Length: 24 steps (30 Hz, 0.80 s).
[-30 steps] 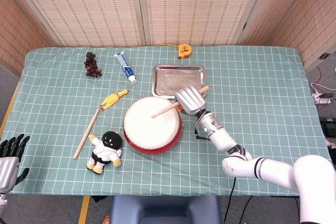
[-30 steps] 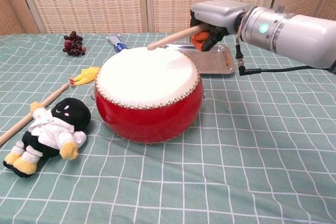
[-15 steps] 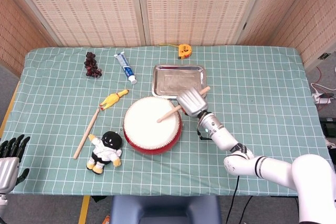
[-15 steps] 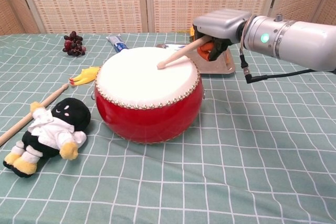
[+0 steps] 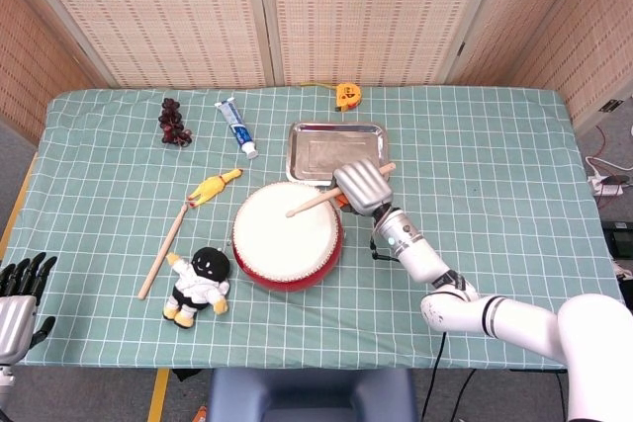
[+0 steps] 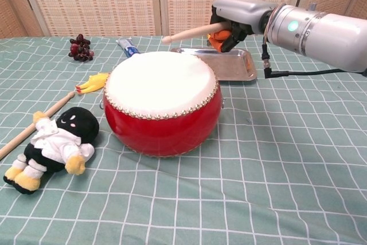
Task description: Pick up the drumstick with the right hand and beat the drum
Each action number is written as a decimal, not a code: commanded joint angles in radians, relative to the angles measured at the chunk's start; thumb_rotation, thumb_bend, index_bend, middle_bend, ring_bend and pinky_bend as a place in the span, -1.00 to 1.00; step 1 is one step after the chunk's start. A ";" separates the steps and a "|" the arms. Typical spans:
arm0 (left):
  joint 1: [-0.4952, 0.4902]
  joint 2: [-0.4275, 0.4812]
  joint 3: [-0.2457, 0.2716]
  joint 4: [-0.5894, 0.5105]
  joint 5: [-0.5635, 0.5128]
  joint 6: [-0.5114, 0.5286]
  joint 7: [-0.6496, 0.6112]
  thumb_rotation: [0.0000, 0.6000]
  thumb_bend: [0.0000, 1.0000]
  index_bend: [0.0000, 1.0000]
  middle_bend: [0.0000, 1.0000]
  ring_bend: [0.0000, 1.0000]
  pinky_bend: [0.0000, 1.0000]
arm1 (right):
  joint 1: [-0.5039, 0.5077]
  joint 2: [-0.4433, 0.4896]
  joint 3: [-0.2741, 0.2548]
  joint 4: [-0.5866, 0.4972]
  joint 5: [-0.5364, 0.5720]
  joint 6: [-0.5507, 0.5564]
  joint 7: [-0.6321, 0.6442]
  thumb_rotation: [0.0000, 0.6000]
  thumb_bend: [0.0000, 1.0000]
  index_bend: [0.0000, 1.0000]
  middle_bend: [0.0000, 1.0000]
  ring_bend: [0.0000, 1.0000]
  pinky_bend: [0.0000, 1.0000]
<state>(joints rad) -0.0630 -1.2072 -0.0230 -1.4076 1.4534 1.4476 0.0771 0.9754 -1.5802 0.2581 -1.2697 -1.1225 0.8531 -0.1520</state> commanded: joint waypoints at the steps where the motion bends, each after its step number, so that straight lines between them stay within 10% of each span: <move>1: 0.001 0.000 0.000 0.000 -0.001 0.000 0.001 1.00 -0.54 -0.95 -1.00 -0.97 -0.96 | 0.001 0.002 -0.013 0.018 -0.033 -0.026 -0.039 1.00 0.98 1.00 1.00 1.00 1.00; 11: 0.004 -0.002 0.002 0.004 -0.003 0.001 -0.003 1.00 -0.54 -0.95 -1.00 -0.97 -0.96 | 0.043 -0.047 -0.074 0.066 0.118 -0.047 -0.418 1.00 0.98 1.00 1.00 1.00 1.00; 24: 0.007 -0.001 0.003 0.007 0.004 0.008 -0.011 1.00 -0.54 -0.95 -1.00 -0.97 -0.96 | -0.038 0.008 0.077 0.050 0.091 -0.059 0.088 1.00 0.97 1.00 1.00 1.00 1.00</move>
<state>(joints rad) -0.0559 -1.2082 -0.0205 -1.4003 1.4568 1.4558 0.0658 0.9650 -1.5934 0.2850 -1.2395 -1.0392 0.8230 -0.2403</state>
